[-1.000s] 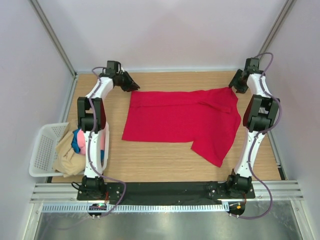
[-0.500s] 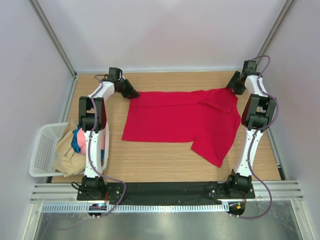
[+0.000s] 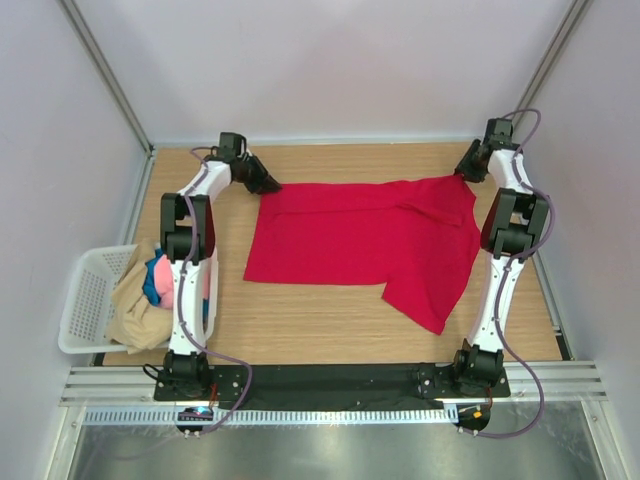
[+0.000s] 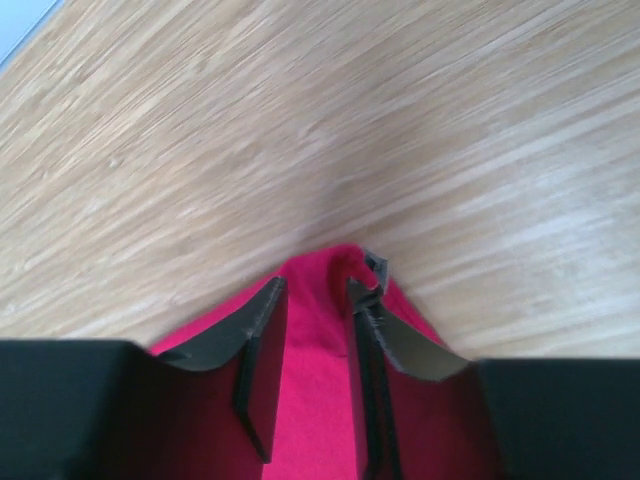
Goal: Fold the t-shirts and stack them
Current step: Fold the tshirt
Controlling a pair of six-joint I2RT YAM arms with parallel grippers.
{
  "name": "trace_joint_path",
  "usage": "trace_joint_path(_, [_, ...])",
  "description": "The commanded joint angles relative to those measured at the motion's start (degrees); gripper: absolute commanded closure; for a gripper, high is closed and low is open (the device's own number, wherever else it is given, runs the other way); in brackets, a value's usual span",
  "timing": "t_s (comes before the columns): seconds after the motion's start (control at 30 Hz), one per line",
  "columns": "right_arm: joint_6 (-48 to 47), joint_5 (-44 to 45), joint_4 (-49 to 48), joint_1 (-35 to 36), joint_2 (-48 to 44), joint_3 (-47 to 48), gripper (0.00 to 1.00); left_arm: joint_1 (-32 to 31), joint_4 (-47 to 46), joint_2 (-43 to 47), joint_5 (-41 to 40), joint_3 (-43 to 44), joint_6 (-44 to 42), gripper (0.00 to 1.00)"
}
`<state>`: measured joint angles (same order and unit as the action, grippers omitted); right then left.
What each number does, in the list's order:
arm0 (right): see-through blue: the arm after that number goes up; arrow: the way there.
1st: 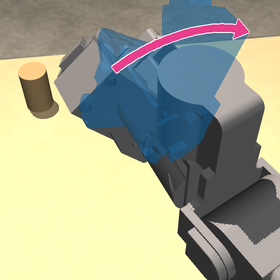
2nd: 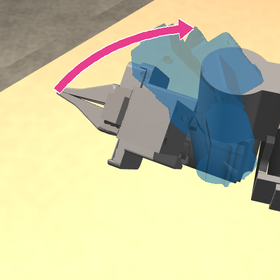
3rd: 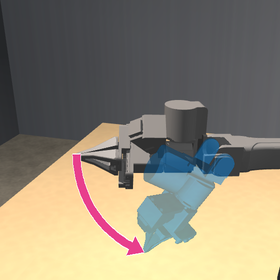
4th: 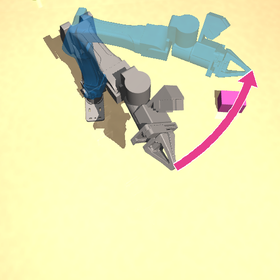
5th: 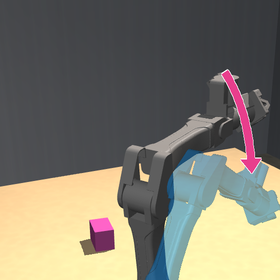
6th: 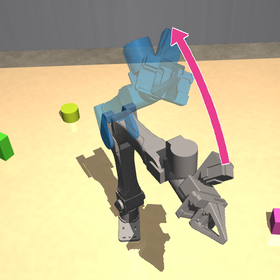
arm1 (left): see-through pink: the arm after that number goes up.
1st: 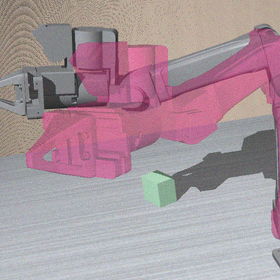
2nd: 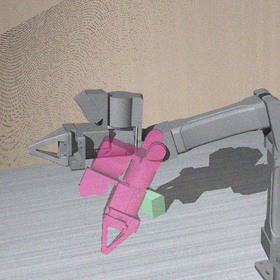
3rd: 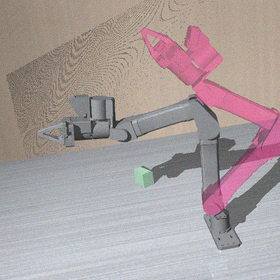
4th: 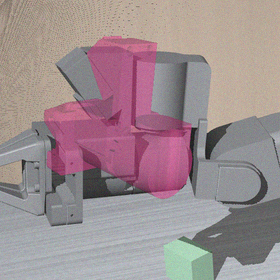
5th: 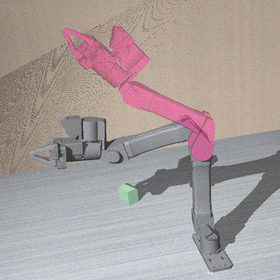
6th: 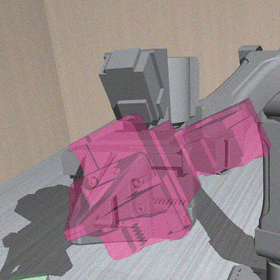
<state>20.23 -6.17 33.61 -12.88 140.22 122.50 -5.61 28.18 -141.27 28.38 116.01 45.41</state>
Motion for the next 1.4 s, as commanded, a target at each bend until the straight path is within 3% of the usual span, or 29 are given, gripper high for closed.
trace_joint_path(0.0, [2.6, 0.4, -2.2, -0.2, 2.5, 3.9, 0.65, 0.0, 2.3, -2.9, 0.2, 3.7, 1.0, 0.83])
trace_joint_path(0.07, [3.2, 1.4, -2.6, -0.2, 3.3, 4.7, 0.71, 0.2, 3.6, -3.1, -0.9, 4.1, 0.6, 0.83])
trace_joint_path(0.17, [3.9, 3.5, -2.4, -0.3, 4.3, 5.0, 0.88, 0.5, 5.0, -3.7, -1.8, 4.0, 0.1, 0.83])
trace_joint_path(0.2, [4.0, 4.1, -2.7, -0.4, 4.3, 5.0, 0.99, 0.8, 5.2, -3.9, -2.0, 3.8, 0.0, 0.83])
trace_joint_path(0.4, [5.6, 16.1, -2.8, -0.7, 2.4, 4.0, 0.99, 1.3, 7.2, -4.7, -3.3, 4.2, -1.5, 0.84])
trace_joint_path(0.5, [5.1, 15.1, -2.1, -0.9, 2.1, 5.5, 0.99, 1.5, 9.4, -5.1, -3.6, 6.2, -2.5, 0.84])
trace_joint_path(0.57, [4.6, 11.2, -0.5, -0.9, 2.8, 8.3, 0.89, 1.6, 10.3, -4.5, -3.9, 8.1, -3.0, 0.80])
trace_joint_path(0.67, [4.5, 7.8, 5.4, -0.9, 2.3, 12.4, 0.67, 1.6, 12.5, -2.9, -4.9, 10.8, -4.4, 0.61])
trace_joint_path(0.83, [3.9, 10.7, 10.9, -0.8, -5.4, 10.1, 0.53, 1.6, 13.7, 2.4, -6.1, 10.0, -6.2, 0.53])
trace_joint_path(0.93, [3.8, 9.8, 16.0, -0.7, -10.3, 8.0, 0.49, 1.5, 14.5, 6.4, -8.0, 6.9, -7.9, 0.53])
trace_joint_path(1.13, [7.3, 2.6, 10.8, -0.7, -23.5, -13.9, 0.49, 1.4, 14.9, 13.2, -8.4, -5.7, -8.0, 0.60])
trace_joint_path(1.23, [6.1, 0.2, 10.0, -0.7, -25.8, -20.6, 0.50, 1.2, 12.4, 16.8, -7.6, -11.9, -7.0, 0.60])
trace_joint_path(1.37, [3.2, -1.6, 9.9, -0.4, -26.8, -24.7, 0.49, 0.9, 11.3, 16.3, -7.4, -12.8, -6.6, 0.69])
